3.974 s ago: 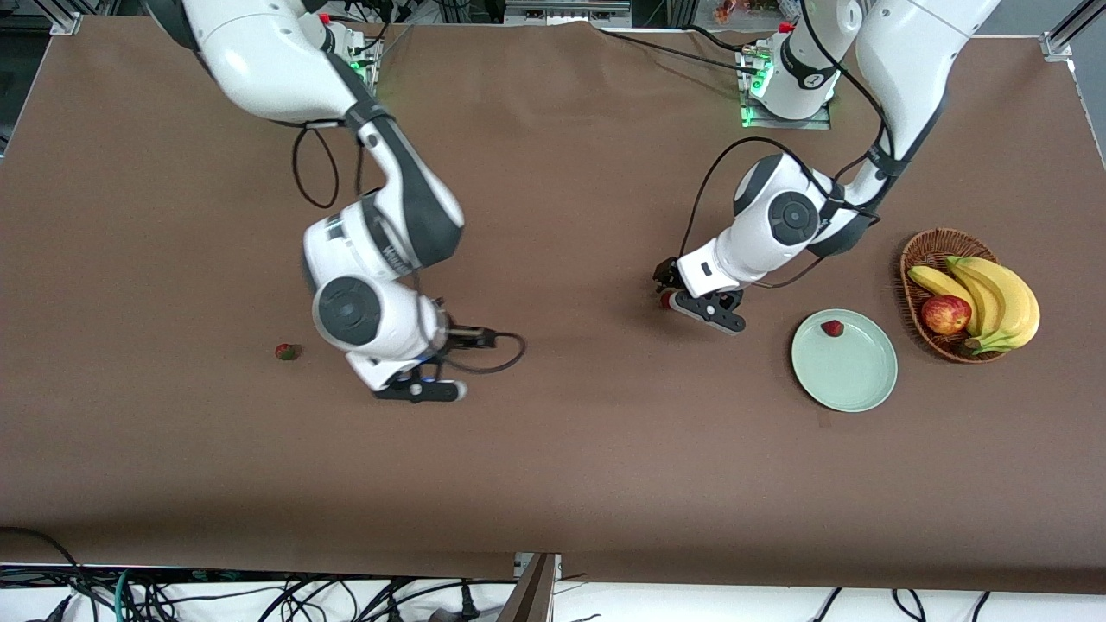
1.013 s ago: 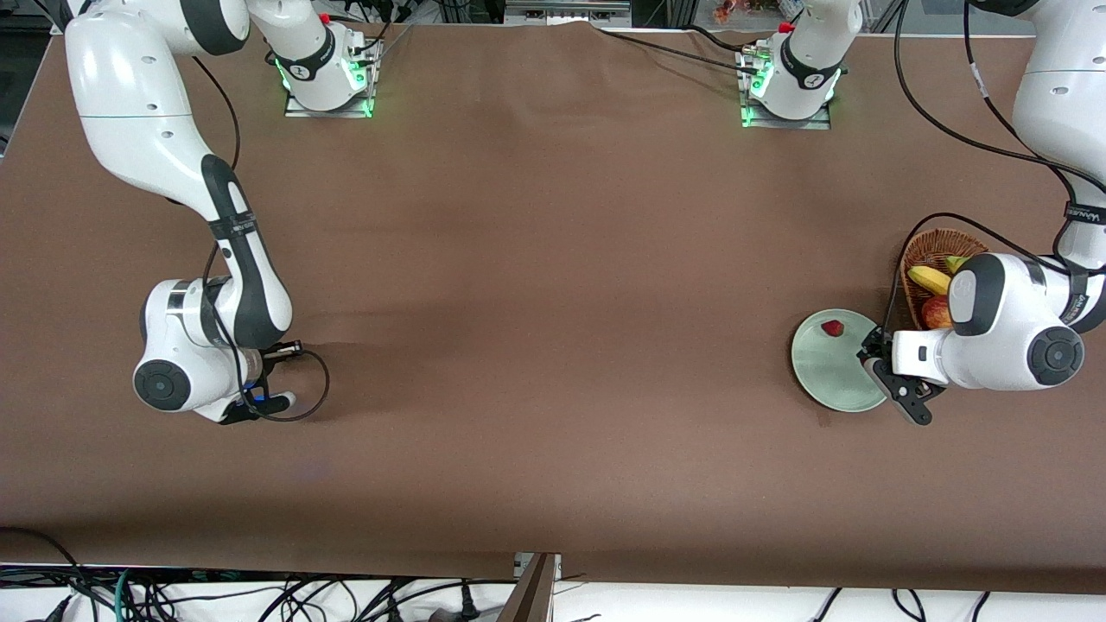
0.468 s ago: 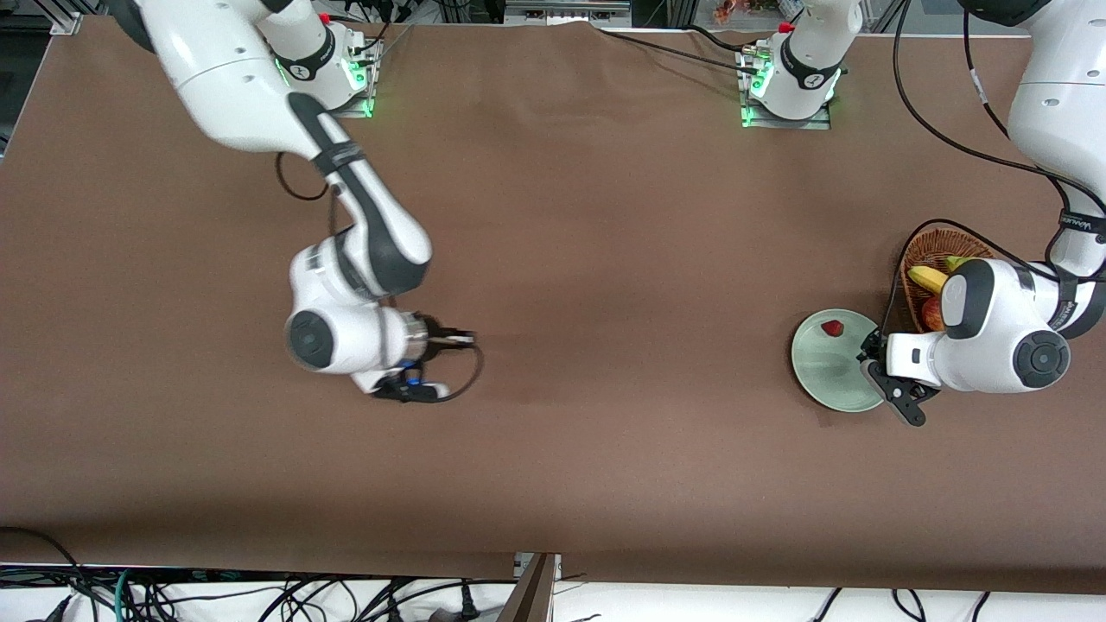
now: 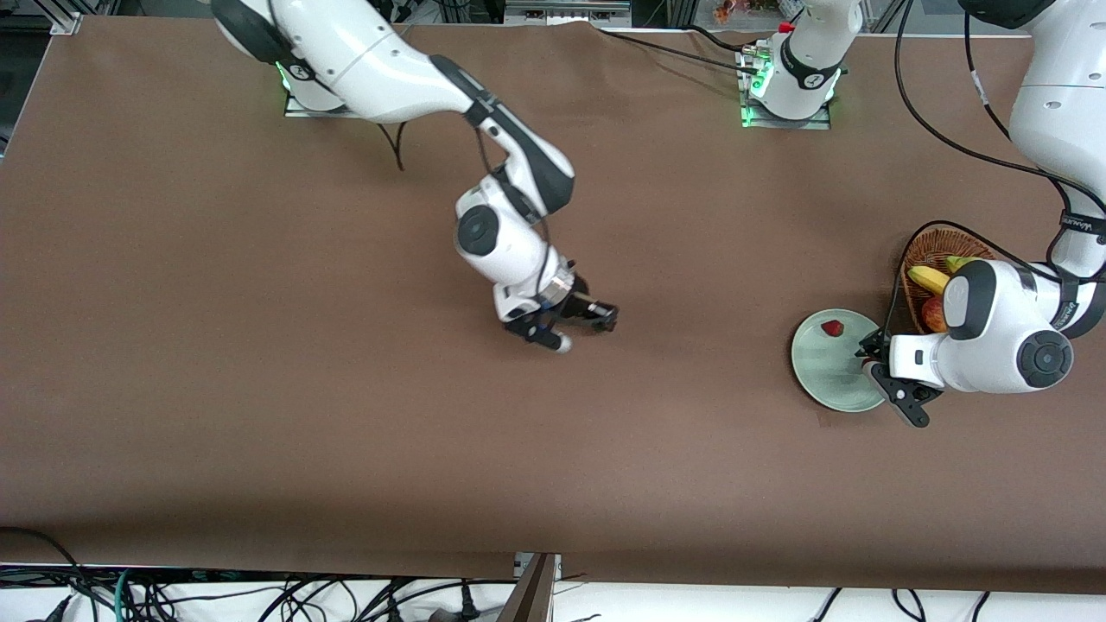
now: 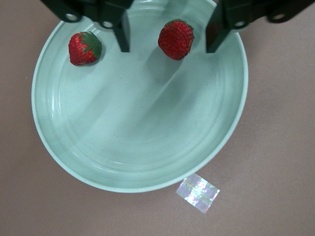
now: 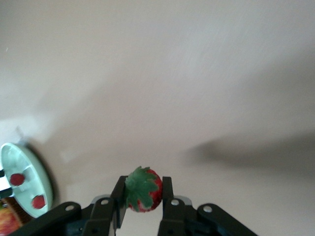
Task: Collect all strawberries into plate
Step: 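Drop the strawberry on the plate while the right gripper sets another midway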
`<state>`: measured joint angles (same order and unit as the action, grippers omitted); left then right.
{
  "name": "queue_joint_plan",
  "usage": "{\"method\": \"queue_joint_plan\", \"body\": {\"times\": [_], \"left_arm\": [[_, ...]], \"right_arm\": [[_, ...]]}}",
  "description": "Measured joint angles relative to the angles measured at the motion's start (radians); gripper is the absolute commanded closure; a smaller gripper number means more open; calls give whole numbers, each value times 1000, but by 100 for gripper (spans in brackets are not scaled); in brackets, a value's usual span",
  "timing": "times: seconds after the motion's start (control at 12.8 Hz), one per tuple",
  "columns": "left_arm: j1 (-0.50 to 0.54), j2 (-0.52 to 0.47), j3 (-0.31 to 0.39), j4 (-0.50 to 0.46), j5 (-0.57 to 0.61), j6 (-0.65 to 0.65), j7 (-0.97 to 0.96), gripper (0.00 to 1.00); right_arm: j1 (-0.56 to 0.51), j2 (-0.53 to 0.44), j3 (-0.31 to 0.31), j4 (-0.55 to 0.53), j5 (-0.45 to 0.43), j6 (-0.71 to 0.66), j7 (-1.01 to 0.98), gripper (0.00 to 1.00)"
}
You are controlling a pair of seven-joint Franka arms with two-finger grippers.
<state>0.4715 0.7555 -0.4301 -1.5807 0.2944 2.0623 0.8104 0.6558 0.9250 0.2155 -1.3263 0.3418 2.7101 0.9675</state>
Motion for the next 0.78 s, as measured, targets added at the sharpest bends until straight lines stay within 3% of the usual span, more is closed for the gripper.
{"method": "queue_joint_plan", "body": {"times": [0.23,0.47,0.55,0.62,0.7,0.78], "left_arm": [[-2,-15,-20,27,-1,-56,-4,0],[-6,-57,-83,43,-31,-169,-87,0],[-8,-66,-103,44,-53,-209,-121,0],[-9,-71,-120,44,-84,-241,-152,0],[-9,-73,-138,44,-106,-259,-188,0],[-10,-73,-163,43,-116,-273,-233,0]], "right_arm": [[77,84,-21,114,0,19,29,98],[163,178,-106,201,0,30,29,93],[178,199,-119,216,0,36,29,80],[185,213,-125,227,0,38,29,31],[187,218,-126,232,0,39,29,0],[188,218,-129,237,-1,39,29,0]]}}
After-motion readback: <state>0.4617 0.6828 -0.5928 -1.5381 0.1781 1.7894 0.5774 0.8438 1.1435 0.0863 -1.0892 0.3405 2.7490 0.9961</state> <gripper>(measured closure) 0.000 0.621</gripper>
